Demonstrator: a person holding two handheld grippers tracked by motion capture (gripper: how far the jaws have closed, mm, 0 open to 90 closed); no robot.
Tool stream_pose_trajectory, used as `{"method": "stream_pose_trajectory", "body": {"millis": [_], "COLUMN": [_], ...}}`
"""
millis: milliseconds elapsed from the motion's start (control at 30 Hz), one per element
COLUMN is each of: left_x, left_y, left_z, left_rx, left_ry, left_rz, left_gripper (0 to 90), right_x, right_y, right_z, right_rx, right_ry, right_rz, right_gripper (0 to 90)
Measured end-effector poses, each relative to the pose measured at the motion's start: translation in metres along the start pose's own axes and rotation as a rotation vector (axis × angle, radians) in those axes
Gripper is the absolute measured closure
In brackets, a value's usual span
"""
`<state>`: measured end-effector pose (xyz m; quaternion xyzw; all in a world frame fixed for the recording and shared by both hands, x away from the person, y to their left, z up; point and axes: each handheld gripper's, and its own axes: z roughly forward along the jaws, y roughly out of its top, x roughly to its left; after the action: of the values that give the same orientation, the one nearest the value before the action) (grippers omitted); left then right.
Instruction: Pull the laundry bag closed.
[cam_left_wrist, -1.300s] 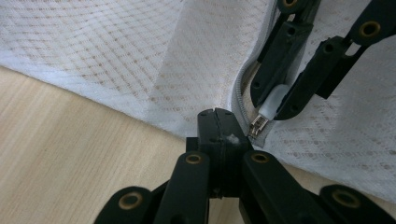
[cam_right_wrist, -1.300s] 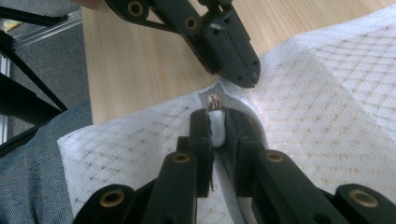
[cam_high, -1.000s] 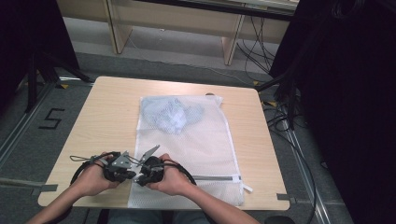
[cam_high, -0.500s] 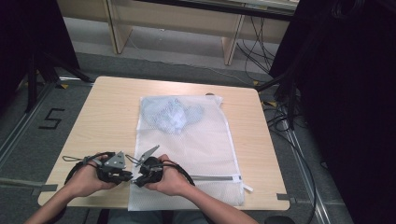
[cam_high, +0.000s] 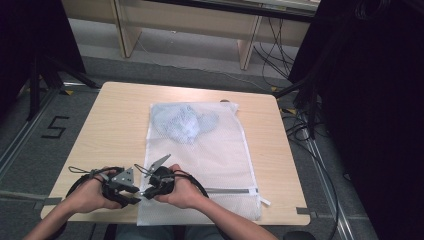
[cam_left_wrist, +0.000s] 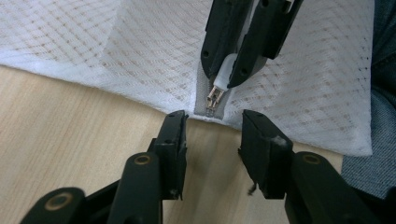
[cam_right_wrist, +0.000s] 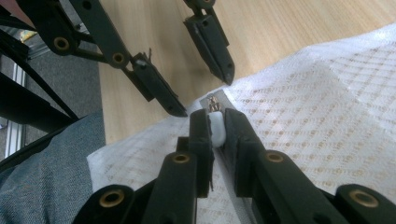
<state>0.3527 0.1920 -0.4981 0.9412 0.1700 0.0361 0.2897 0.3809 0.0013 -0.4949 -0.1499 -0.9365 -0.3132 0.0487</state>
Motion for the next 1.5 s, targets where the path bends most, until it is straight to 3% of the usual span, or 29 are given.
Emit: {"method": "stream_pose_trajectory", "body": {"millis": [33, 100, 200, 233, 400, 467, 600, 633, 733, 767, 833, 900, 933, 967, 1000, 1200, 1233, 1300, 1333, 1400, 1500], "left_x": [0.0, -0.001, -0.003, -0.004, -0.002, -0.004, 0.0, 0.0, 0.001, 0.0, 0.001, 0.001, 0.0, 0.001, 0.001, -0.001, 0.0, -0.001, -0.004, -0.002, -0.003], "left_y": [0.001, 0.002, 0.004, 0.004, 0.005, 0.005, 0.004, 0.004, 0.005, 0.005, 0.006, 0.006, 0.005, 0.006, 0.006, 0.004, 0.005, 0.005, 0.004, 0.005, 0.005], "left_z": [0.0, 0.0, 0.002, 0.004, 0.003, 0.005, 0.002, 0.003, 0.003, 0.003, 0.004, 0.005, 0.004, 0.005, 0.004, 0.005, 0.004, 0.003, 0.005, 0.003, 0.005], "left_rx": [0.006, -0.011, -0.011, -0.03, 0.003, -0.027, -0.014, -0.021, -0.043, -0.054, -0.061, -0.061, -0.062, -0.058, -0.052, -0.06, -0.034, -0.024, -0.053, -0.028, -0.058], "left_ry": [-0.004, 0.0, 0.003, 0.01, 0.016, 0.016, 0.024, 0.029, 0.023, 0.035, 0.027, 0.018, 0.036, 0.02, 0.023, 0.03, 0.03, 0.043, 0.05, 0.055, 0.055], "left_rz": [-0.004, -0.008, 0.013, -0.003, 0.058, 0.033, 0.06, 0.054, 0.052, 0.055, 0.062, 0.085, 0.095, 0.109, 0.123, 0.113, 0.146, 0.155, 0.126, 0.163, 0.147], "left_gripper": [58.1, 55.0, 52.0, 52.1, 52.6, 51.9, 46.3, 44.5, 41.1, 40.3, 39.9, 42.1, 43.3, 44.5, 46.2, 53.0, 54.6, 57.3, 58.5, 60.2, 59.4], "right_x": [-0.001, 0.001, 0.001, 0.001, 0.001, 0.001, 0.004, 0.0, 0.002, 0.001, 0.001, 0.0, 0.001, 0.001, 0.0, 0.0, -0.001, -0.001, -0.001, -0.001, -0.001], "right_y": [0.0, 0.001, 0.002, 0.002, 0.003, 0.003, 0.005, 0.005, 0.006, 0.007, 0.007, 0.007, 0.006, 0.006, 0.006, 0.006, 0.006, 0.005, 0.005, 0.006, 0.006], "right_z": [0.0, 0.0, -0.001, -0.001, -0.003, -0.004, -0.008, -0.008, -0.009, -0.009, -0.01, -0.01, -0.01, -0.011, -0.01, -0.011, -0.011, -0.011, -0.011, -0.011, -0.011], "right_rx": [-0.005, -0.004, -0.008, -0.009, -0.02, -0.025, -0.028, -0.034, -0.051, -0.06, -0.06, -0.066, -0.059, -0.063, -0.072, -0.079, -0.079, -0.08, -0.08, -0.085, -0.086], "right_ry": [0.005, 0.009, 0.003, 0.005, 0.02, 0.018, 0.029, 0.017, 0.039, 0.036, 0.039, 0.045, 0.041, 0.043, 0.046, 0.066, 0.067, 0.069, 0.071, 0.078, 0.082], "right_rz": [-0.017, 0.01, 0.0, -0.001, 0.012, 0.004, 0.072, 0.021, 0.043, 0.022, 0.024, 0.018, 0.04, 0.045, 0.029, 0.049, 0.049, 0.049, 0.05, 0.046, 0.047], "right_gripper": [82.6, 82.6, 82.6, 82.6, 82.7, 82.6, 82.6, 82.7, 82.6, 82.6, 82.6, 82.6, 82.7, 82.7, 82.7, 82.7, 82.7, 82.6, 82.7, 82.7, 82.7]}}
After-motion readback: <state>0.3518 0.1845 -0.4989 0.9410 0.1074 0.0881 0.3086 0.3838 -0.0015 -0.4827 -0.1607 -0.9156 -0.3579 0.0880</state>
